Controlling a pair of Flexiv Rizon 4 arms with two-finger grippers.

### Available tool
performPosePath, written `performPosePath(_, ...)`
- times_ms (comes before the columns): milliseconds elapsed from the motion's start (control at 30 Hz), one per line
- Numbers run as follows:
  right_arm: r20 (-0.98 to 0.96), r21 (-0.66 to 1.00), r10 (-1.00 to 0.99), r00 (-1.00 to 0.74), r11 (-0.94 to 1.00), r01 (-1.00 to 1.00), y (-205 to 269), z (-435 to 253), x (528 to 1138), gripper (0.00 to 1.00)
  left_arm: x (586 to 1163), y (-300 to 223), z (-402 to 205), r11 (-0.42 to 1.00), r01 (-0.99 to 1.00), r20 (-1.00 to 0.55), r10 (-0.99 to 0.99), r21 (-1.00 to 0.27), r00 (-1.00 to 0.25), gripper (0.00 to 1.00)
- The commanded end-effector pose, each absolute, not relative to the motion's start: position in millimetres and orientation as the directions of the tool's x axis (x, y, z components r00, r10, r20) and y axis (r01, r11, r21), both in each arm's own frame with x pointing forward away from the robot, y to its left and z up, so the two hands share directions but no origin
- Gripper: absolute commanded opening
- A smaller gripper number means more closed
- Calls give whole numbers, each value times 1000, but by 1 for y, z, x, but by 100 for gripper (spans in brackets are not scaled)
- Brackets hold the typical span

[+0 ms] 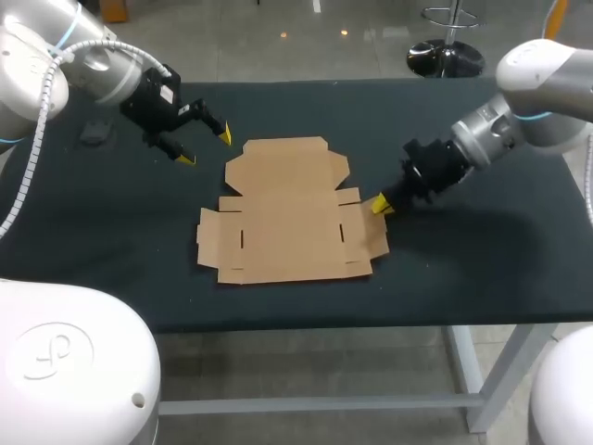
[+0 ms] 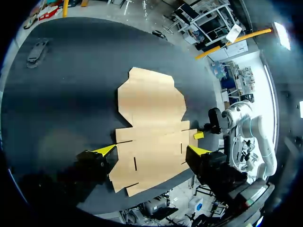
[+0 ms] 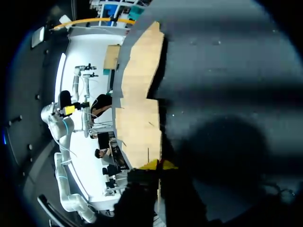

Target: Assemble the packaging by folding the flat box into shape, placing the metal phone stand inside, and closing the box properly

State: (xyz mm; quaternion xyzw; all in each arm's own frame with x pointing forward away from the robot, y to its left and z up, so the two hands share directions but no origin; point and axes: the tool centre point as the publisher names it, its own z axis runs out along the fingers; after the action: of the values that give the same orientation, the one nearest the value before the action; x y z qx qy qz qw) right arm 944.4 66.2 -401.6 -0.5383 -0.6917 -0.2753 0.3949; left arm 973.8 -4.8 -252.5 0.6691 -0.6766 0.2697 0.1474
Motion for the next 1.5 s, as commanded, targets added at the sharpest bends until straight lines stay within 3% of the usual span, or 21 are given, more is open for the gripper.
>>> performPosePath(33,837,-35,536,-111,256,966,68,-399,936,0,974,-5,-251,-40,-986,556,-829,-165,-59,100)
performPosePath(200,838,-40,536,-106,253,967,68,-400,935,0,974,-5,-251,-40,-986,556,-829,-165,-59,100)
performPosePath(233,838,-40,536,-105,253,967,68,-400,935,6,974,-5,-251,-40,-986,556,-829,-165,-59,100)
performPosePath(300,836,-42,538,-103,251,967,68,-400,935,39,974,-5,-251,-40,-986,556,-829,-165,-59,100)
performPosePath(333,836,-42,539,-103,250,967,68,-400,935,48,974,-5,-251,-40,-986,556,-829,-165,-59,100)
performPosePath(400,835,-45,542,-100,248,968,66,-399,936,90,974,-5,-251,-40,-986,556,-829,-165,-59,100)
performPosePath(433,832,-47,545,-98,245,968,65,-398,936,99,974,-5,-251,-40,-986,556,-829,-165,-59,100)
performPosePath(467,830,-47,550,-98,244,969,63,-397,936,100,974,-5,-251,-40,-986,556,-829,-165,-59,100)
performPosePath(667,805,-44,583,-108,240,970,47,-386,940,100,974,-5,-251,-40,-986,556,-829,-165,-59,100)
performPosePath(800,776,-10,616,-137,229,973,31,-372,945,90,974,-5,-251,-40,-986,556,-829,-165,-59,100)
performPosePath(1100,691,125,697,-192,146,981,-9,-343,973,51,974,-5,-251,-40,-986,556,-829,-165,-59,100)
performPosePath(1300,648,200,729,-222,119,973,-18,-330,989,44,974,-5,-251,-40,-986,556,-829,-165,-59,100)
performPosePath(1367,632,229,738,-237,115,967,-20,-325,994,33,974,-5,-251,-40,-986,556,-829,-165,-59,100)
performPosePath(1467,593,282,763,-259,104,954,-21,-317,1001,0,974,-5,-251,-40,-986,556,-829,-165,-59,100)
performPosePath(1500,580,296,772,-262,101,950,-22,-314,1002,0,974,-5,-251,-40,-986,556,-829,-165,-59,100)
